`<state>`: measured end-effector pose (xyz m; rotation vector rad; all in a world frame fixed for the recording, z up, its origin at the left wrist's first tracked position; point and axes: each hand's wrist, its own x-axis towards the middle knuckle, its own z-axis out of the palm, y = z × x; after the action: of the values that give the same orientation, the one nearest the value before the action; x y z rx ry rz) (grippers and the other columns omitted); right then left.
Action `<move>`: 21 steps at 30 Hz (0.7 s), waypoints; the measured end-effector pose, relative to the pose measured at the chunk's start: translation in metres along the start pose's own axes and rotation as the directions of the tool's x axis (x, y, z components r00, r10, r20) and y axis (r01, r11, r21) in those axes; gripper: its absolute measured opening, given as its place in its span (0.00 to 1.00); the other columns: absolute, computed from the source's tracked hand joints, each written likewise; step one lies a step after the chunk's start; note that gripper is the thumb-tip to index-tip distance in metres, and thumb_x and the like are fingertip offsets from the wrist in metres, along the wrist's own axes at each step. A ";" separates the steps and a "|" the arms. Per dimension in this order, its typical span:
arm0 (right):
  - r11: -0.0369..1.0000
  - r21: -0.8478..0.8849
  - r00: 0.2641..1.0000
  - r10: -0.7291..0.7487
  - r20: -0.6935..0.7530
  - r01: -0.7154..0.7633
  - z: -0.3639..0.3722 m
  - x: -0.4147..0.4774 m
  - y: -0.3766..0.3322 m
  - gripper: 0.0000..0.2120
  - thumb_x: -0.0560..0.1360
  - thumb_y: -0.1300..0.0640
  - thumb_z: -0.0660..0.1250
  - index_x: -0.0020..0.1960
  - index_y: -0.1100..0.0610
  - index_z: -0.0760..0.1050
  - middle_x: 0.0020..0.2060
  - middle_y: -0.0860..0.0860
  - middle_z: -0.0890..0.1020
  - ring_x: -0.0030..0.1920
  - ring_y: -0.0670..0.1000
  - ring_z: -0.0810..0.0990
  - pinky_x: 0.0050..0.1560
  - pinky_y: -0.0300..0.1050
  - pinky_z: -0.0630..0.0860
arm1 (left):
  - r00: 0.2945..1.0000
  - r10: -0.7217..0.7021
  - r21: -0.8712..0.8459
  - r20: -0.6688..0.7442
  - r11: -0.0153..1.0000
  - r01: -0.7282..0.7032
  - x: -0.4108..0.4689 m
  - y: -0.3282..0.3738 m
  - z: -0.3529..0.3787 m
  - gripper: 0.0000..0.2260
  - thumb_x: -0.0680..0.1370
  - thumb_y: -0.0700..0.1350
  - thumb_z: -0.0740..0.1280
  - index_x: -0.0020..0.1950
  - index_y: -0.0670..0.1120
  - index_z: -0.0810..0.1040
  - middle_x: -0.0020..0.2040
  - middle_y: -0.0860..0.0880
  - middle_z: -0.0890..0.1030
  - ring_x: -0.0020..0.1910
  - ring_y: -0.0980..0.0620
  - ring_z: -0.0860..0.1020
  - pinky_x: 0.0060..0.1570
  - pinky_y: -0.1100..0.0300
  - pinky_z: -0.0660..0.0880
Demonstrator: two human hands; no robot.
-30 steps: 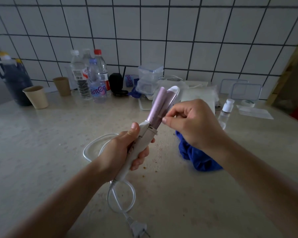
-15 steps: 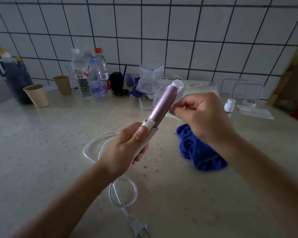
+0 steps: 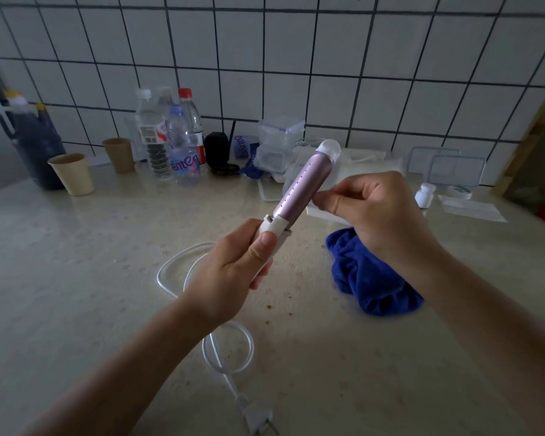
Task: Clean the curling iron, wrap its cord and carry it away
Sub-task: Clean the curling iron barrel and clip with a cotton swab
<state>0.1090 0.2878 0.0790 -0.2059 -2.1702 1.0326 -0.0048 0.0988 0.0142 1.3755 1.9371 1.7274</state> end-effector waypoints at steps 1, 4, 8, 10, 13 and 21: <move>1.000 -0.009 1.000 0.017 0.018 -0.017 0.000 0.000 0.000 0.10 0.73 0.46 0.78 0.41 0.52 0.88 0.29 0.56 0.84 0.32 0.65 0.78 0.34 0.53 0.74 | 1.000 -0.001 -0.004 -0.003 1.000 0.001 0.000 0.000 0.000 0.27 0.80 0.63 0.58 0.53 0.37 0.75 0.35 0.47 0.74 0.30 0.51 0.71 0.32 0.56 0.70; 0.999 -0.024 0.998 0.039 0.045 -0.038 0.000 -0.001 0.005 0.08 0.77 0.52 0.76 0.41 0.53 0.87 0.19 0.44 0.70 0.21 0.46 0.63 0.24 0.35 0.62 | 1.000 -0.013 -0.001 -0.021 1.000 0.013 0.001 -0.001 0.000 0.26 0.81 0.62 0.58 0.51 0.37 0.74 0.34 0.47 0.74 0.29 0.51 0.71 0.31 0.58 0.69; 0.999 -0.003 0.994 0.040 0.104 -0.039 -0.001 -0.004 0.002 0.11 0.81 0.58 0.69 0.44 0.52 0.88 0.24 0.62 0.71 0.27 0.50 0.64 0.29 0.36 0.64 | 0.999 -0.033 0.003 -0.025 0.999 0.033 0.002 -0.001 -0.001 0.23 0.82 0.58 0.57 0.50 0.37 0.73 0.34 0.46 0.74 0.30 0.51 0.71 0.31 0.57 0.69; 0.999 0.009 0.993 0.052 0.108 -0.054 -0.001 -0.005 -0.002 0.12 0.79 0.57 0.66 0.41 0.53 0.86 0.25 0.62 0.67 0.27 0.52 0.63 0.30 0.34 0.64 | 0.999 -0.024 0.001 -0.023 1.000 0.024 0.002 -0.001 0.000 0.24 0.82 0.59 0.57 0.49 0.37 0.73 0.34 0.47 0.74 0.30 0.51 0.71 0.31 0.57 0.69; 0.996 0.019 0.993 0.088 0.080 -0.089 -0.001 -0.006 -0.004 0.14 0.73 0.57 0.62 0.31 0.55 0.78 0.23 0.51 0.64 0.26 0.49 0.62 0.28 0.35 0.62 | 1.000 -0.012 0.013 -0.018 1.000 0.013 0.001 0.000 0.000 0.26 0.80 0.63 0.57 0.50 0.38 0.73 0.34 0.48 0.74 0.29 0.52 0.71 0.32 0.57 0.69; 0.992 0.078 0.991 0.095 0.094 -0.103 0.007 -0.008 0.002 0.14 0.82 0.62 0.66 0.39 0.55 0.84 0.24 0.53 0.68 0.28 0.53 0.63 0.27 0.43 0.63 | 0.999 -0.019 0.006 -0.027 1.000 0.019 0.001 0.001 -0.002 0.25 0.80 0.64 0.57 0.50 0.41 0.74 0.35 0.46 0.74 0.30 0.50 0.71 0.32 0.55 0.70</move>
<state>0.1098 0.2816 0.0708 -0.2347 -2.2110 1.2060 -0.0064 0.0983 0.0158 1.3379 1.9653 1.7412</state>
